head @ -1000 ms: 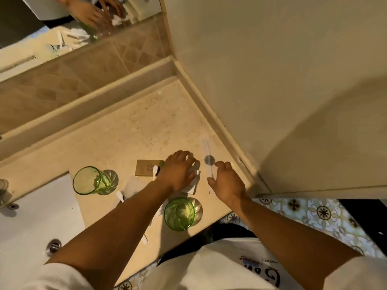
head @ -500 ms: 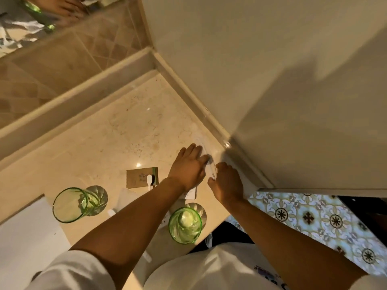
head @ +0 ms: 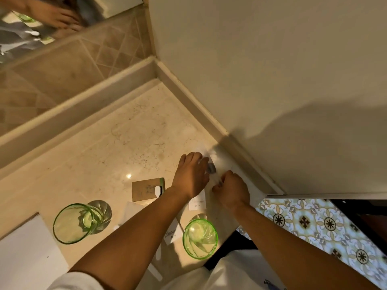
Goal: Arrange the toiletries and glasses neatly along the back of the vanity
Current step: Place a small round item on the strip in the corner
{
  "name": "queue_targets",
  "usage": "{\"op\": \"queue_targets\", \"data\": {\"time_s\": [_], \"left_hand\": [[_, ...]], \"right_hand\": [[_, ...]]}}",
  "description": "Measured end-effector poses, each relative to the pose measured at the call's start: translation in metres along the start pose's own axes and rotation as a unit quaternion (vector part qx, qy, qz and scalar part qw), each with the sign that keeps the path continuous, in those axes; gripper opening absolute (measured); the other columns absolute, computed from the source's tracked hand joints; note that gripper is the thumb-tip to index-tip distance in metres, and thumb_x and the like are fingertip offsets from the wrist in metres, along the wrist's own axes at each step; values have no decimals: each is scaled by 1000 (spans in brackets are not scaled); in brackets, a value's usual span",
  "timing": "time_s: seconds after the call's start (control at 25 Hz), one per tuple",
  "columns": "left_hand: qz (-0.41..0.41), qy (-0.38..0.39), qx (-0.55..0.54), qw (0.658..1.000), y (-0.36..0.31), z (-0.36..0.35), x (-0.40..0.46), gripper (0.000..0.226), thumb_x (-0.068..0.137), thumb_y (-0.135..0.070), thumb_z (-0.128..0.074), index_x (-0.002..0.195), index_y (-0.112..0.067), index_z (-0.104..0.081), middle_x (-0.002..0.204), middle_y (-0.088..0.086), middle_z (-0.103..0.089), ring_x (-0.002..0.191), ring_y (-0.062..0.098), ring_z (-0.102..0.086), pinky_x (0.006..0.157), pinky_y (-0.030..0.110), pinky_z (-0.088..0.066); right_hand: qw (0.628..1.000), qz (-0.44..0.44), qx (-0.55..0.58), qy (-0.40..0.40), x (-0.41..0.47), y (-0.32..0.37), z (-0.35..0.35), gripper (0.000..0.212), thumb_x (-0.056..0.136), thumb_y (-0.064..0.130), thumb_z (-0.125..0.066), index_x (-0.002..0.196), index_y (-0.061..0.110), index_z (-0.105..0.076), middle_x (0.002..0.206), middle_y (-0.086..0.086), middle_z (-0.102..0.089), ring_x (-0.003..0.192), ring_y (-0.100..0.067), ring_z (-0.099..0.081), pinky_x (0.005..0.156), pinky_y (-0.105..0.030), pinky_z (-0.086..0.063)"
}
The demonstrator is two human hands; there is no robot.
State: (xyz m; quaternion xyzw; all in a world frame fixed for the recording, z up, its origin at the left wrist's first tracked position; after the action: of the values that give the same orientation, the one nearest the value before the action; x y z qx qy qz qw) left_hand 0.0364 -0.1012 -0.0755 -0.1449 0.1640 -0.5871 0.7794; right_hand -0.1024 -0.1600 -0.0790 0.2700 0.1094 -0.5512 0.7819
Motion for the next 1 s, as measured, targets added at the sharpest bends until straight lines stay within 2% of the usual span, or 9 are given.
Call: {"op": "queue_targets", "data": {"time_s": [0.16, 0.28, 0.4, 0.48, 0.56, 0.68, 0.84, 0.92, 1.0], "left_hand": [[-2, -31, 13, 999, 4, 2, 2, 22, 93, -23, -54, 108, -23, -70, 101, 2, -65, 108, 26, -55, 97, 38, -42], [69, -55, -128, 988, 10, 8, 2, 18, 94, -30, -60, 107, -21, -68, 97, 2, -68, 96, 24, -61, 85, 41, -50], [277, -54, -328, 902, 20, 9, 4, 32, 93, -46, -61, 102, -17, -67, 80, -7, -67, 83, 18, -65, 78, 36, -54], [375, -87, -393, 835, 36, 14, 7, 34, 89, -44, -66, 90, -10, -70, 71, -1, -70, 75, 21, -69, 75, 36, -56], [428, -122, -449, 775, 53, 21, 9, 29, 85, -31, -71, 78, -3, -69, 64, 10, -71, 62, 24, -70, 70, 39, -60], [454, -140, -503, 722, 74, 30, 17, 22, 82, -15, -74, 80, 6, -69, 63, 22, -71, 55, 33, -71, 68, 47, -63], [442, -171, -533, 701, 104, 55, 50, 30, 84, -14, -78, 81, 14, -69, 66, 26, -70, 56, 37, -69, 71, 49, -64], [427, -189, -541, 699, 119, 64, 66, 29, 88, -9, -75, 80, 17, -66, 61, 24, -64, 52, 33, -64, 67, 46, -64], [413, -195, -551, 698, 130, 66, 77, 25, 91, -8, -72, 81, 14, -67, 56, 18, -61, 51, 31, -60, 59, 38, -61]], "right_hand": [[999, 28, 44, 2, 3, 4, -1, 14, 81, 20, -65, 90, 17, -56, 87, 0, -65, 79, -20, -63, 67, -33, -52], [995, 76, 70, 4, 14, 18, 3, 12, 84, 21, -66, 81, 22, -54, 84, 3, -61, 76, -16, -60, 63, -29, -47], [988, 131, 73, -23, 21, 33, 8, 13, 88, 26, -69, 87, 26, -56, 85, 9, -59, 74, -10, -60, 65, -26, -50], [982, 181, 39, -42, 24, 49, 10, 14, 89, 26, -70, 97, 25, -59, 93, 7, -60, 80, -11, -60, 67, -27, -52], [972, 228, 7, -60, 29, 67, 11, 18, 89, 24, -70, 105, 22, -61, 100, 3, -61, 88, -14, -60, 70, -26, -51], [956, 274, 11, -108, 35, 87, 11, 27, 85, 24, -70, 111, 21, -62, 106, 0, -58, 94, -17, -56, 72, -22, -45], [951, 224, 147, -153, 59, 98, 17, 38, 92, 40, -61, 124, 20, -55, 118, 5, -48, 102, -8, -45, 79, -17, -41], [955, 144, 238, -105, 74, 97, 11, 42, 97, 45, -53, 132, 21, -50, 116, 10, -54, 100, -8, -55, 78, -22, -47], [946, 84, 310, -37, 83, 97, 2, 33, 99, 41, -51, 125, 22, -56, 101, 6, -65, 90, -5, -63, 76, -25, -55]]}}
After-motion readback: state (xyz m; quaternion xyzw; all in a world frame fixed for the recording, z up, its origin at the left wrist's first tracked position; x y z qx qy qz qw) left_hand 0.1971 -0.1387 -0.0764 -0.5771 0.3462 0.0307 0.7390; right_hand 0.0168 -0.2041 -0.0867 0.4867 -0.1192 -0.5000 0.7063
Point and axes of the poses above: each hand's wrist, its own x-axis towards the middle knuckle, its own z-axis out of the back of the hand, y = z × x, the point moved 4 cm from there along x, towards the middle knuckle
